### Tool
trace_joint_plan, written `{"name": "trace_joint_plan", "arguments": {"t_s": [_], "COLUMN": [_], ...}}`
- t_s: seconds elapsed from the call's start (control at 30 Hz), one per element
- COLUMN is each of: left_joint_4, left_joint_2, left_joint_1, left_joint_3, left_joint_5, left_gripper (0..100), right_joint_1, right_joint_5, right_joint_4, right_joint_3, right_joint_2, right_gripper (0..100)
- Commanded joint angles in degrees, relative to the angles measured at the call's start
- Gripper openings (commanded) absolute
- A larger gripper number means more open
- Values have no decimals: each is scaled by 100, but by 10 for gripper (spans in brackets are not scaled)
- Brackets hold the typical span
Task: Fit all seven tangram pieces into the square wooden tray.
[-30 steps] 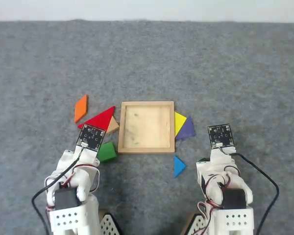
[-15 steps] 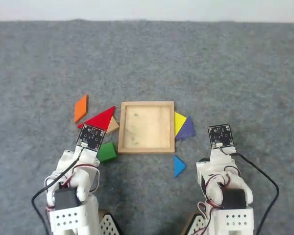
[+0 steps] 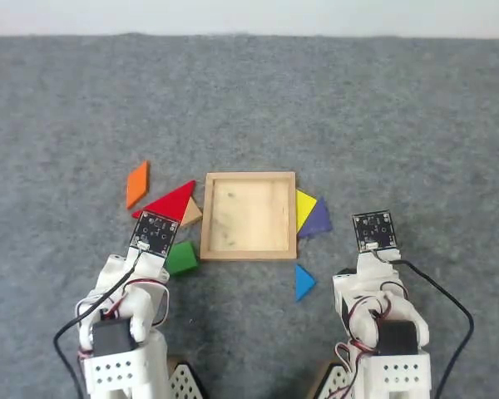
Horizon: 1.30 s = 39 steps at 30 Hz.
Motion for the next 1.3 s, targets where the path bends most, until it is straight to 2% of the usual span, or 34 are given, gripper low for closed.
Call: {"name": "trace_joint_plan", "arguments": {"t_s": [0.0, 0.43, 0.63, 0.73, 0.9, 1.03, 1.17, 1.27], "left_joint_4": [35, 35, 35, 35, 35, -176, -967, -1099], "left_joint_2": [-97, -97, -97, -97, -97, -97, -97, -79], "left_joint_1": [-9, -9, 18, 18, -26, -290, -167, -18], "left_joint_3": [-66, -66, -66, -66, -66, -154, -523, -1209], "left_joint_5": [-44, -44, -53, -53, -62, -70, -70, 316], "left_gripper": [16, 16, 16, 16, 16, 18, 19, 19], "right_joint_1": [22, 22, 13, -558, -1710, -1868, -1895, -1868], "right_joint_5": [79, 79, 141, 79, -791, -1081, -1398, -1662], "right_joint_4": [40, 242, -549, -1033, -1156, -1754, -2440, -2941], "right_joint_3": [70, 70, -70, -448, -1152, -1618, -2374, -3218], "right_joint_2": [-101, -119, -127, -92, 40, 1112, 3134, 4787], "right_gripper": [9, 12, 12, 11, 9, 9, 11, 12]}}
